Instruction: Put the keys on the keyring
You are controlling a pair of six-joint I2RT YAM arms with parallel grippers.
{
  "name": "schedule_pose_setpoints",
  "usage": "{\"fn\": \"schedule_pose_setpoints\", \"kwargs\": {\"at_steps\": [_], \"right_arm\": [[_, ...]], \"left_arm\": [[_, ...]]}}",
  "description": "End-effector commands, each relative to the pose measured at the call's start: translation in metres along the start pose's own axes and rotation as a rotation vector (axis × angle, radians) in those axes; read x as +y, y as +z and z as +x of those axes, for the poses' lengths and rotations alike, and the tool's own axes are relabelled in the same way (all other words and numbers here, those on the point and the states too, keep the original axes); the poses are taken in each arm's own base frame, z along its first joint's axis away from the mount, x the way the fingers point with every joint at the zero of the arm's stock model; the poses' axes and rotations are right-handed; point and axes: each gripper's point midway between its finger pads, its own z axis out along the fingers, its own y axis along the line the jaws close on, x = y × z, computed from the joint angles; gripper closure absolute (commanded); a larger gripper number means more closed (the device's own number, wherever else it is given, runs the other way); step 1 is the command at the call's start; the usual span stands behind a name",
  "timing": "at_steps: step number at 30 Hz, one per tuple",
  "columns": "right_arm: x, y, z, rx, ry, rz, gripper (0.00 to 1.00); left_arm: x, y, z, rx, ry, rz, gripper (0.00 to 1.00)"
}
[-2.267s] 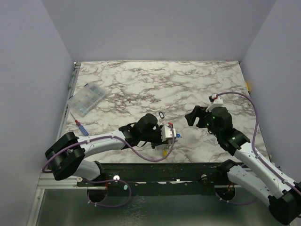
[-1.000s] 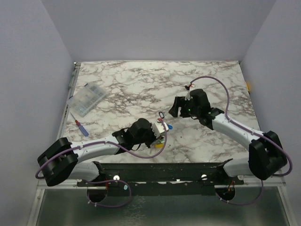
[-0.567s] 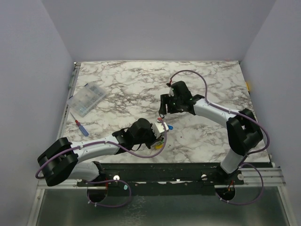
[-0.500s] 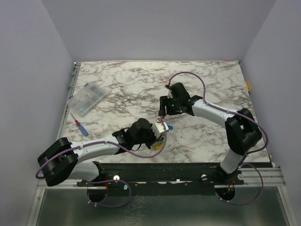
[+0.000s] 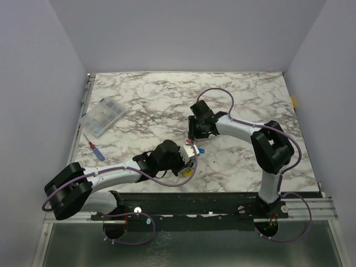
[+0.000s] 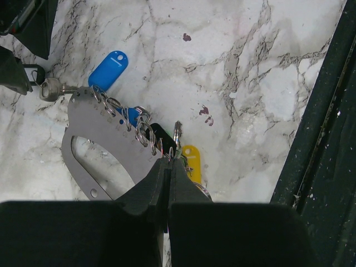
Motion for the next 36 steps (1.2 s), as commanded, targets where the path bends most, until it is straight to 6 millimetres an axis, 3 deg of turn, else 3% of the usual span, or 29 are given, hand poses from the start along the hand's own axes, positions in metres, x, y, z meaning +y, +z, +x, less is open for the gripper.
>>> {"fn": "schedule_pose_setpoints", "kwargs": {"at_steps": [1, 6, 12, 16, 20, 22, 27, 36], "right_arm": [[-0.004, 0.007, -0.005, -0.005, 0.016, 0.056, 0.55], [-0.001, 0.010, -0.001, 0.018, 0.018, 0.037, 0.71], [0.001, 0.013, 0.003, 0.034, 0.026, 0.028, 0.72], [0.001, 0.014, 0.003, 0.040, 0.027, 0.030, 0.80], [0.000, 0.012, 0.002, 0.035, 0.025, 0.034, 0.98], [-0.001, 0.009, 0.001, 0.028, 0.022, 0.040, 0.99], [-0.005, -0.004, -0.009, -0.015, -0.013, 0.063, 0.99], [-0.004, -0.056, -0.022, -0.173, -0.193, -0.037, 0.99]], "left_arm": [[-0.006, -0.002, -0.005, -0.011, -0.004, 0.025, 1.00], [-0.005, -0.002, -0.006, -0.011, -0.003, 0.020, 1.00], [-0.005, -0.002, -0.005, -0.009, -0.002, 0.019, 1.00], [-0.005, -0.002, -0.005, -0.010, -0.003, 0.018, 1.00], [-0.005, -0.002, -0.006, -0.011, -0.002, 0.017, 1.00], [-0.004, -0.002, -0.005, -0.009, -0.005, 0.016, 1.00], [-0.003, -0.002, -0.006, -0.009, -0.005, 0.008, 1.00], [0.000, -0.003, -0.008, -0.016, 0.001, -0.009, 1.00]]}}
